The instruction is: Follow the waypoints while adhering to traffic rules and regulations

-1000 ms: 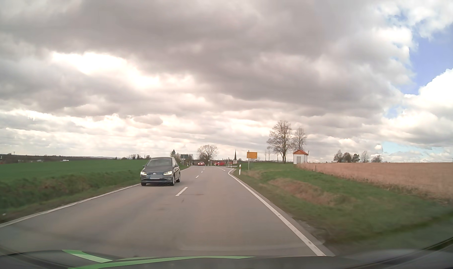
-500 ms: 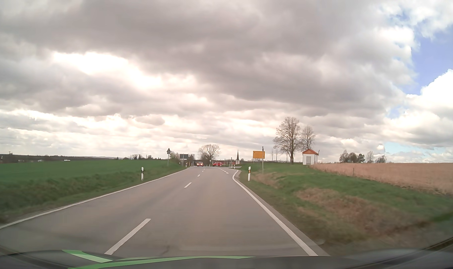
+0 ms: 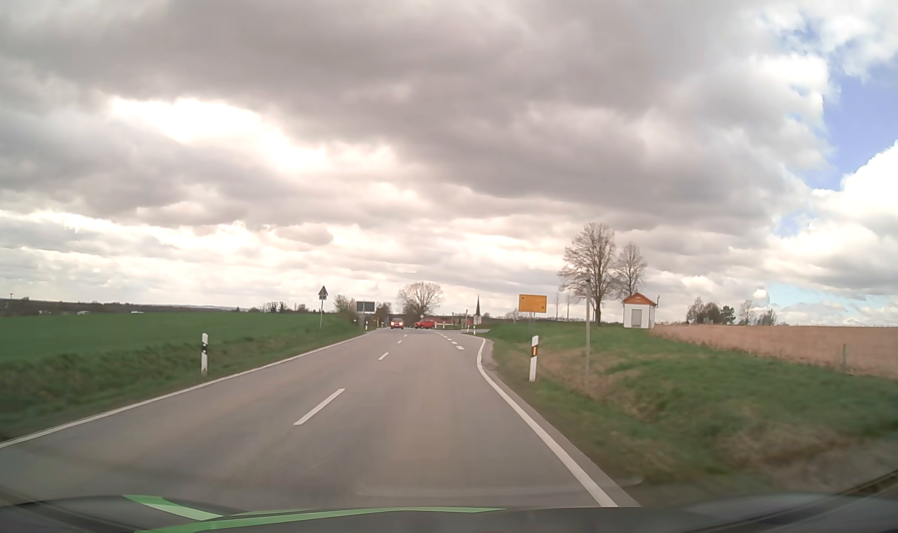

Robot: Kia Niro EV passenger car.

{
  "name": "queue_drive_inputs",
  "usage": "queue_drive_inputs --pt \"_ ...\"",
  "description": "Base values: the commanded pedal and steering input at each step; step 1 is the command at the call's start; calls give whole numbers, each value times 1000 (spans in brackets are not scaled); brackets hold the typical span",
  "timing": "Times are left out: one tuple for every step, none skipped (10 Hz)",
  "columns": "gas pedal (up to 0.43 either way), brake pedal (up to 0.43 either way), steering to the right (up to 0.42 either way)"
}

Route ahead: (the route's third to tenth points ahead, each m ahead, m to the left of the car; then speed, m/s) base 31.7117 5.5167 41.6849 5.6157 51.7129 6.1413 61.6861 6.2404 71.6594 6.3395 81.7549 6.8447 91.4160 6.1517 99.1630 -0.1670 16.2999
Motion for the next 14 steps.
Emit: queue_drive_inputs --pt "0 6 -4" --pt "0 6 -4" --pt "0 6 -3" --pt "0 6 -2" --pt "0 6 0" --pt "0 6 3" --pt "0 12 4" --pt "0 12 5" --pt "0 12 7" --pt "0 12 8" --pt "0 18 8" --pt "0 18 8" --pt "0 24 8" --pt "0 24 8"
